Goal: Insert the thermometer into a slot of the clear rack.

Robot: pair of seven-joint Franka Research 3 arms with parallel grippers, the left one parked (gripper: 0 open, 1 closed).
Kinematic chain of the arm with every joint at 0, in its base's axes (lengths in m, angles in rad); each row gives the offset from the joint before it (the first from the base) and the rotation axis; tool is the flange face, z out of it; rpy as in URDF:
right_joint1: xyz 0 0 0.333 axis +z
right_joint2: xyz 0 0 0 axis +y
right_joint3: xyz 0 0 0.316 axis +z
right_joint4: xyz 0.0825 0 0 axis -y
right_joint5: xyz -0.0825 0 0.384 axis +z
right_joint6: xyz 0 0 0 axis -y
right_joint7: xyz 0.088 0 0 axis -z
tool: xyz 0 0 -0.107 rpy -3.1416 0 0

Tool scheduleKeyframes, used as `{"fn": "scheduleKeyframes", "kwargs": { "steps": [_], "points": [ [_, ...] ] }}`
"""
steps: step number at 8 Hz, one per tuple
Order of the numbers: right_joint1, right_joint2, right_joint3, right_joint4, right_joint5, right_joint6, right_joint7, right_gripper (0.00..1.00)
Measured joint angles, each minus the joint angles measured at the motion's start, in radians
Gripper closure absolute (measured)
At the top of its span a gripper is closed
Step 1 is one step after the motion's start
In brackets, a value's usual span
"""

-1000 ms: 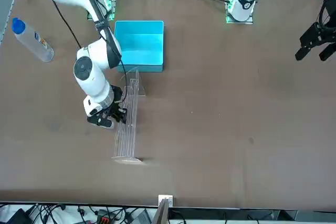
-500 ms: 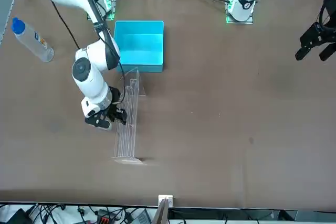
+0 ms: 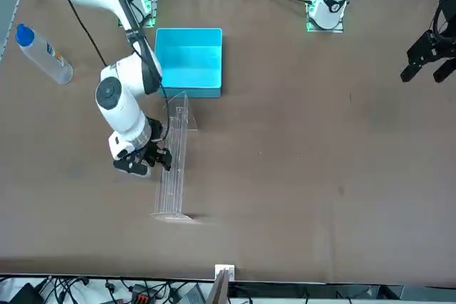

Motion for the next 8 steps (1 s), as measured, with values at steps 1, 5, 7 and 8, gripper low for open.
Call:
{"fn": "scheduleKeyframes", "kwargs": {
  "steps": [1, 5, 7, 8],
  "points": [
    [-0.026, -0.029, -0.004, 0.007, 0.0, -0.067, -0.051, 0.24],
    [-0.155, -0.218, -0.009, 0.021, 0.001, -0.387, -0.292, 0.13],
    [-0.214, -0.333, -0.009, 0.023, 0.002, -0.541, -0.389, 0.0],
    [-0.242, -0.385, -0.009, 0.024, 0.002, -0.614, -0.451, 0.0]
  ]
}}
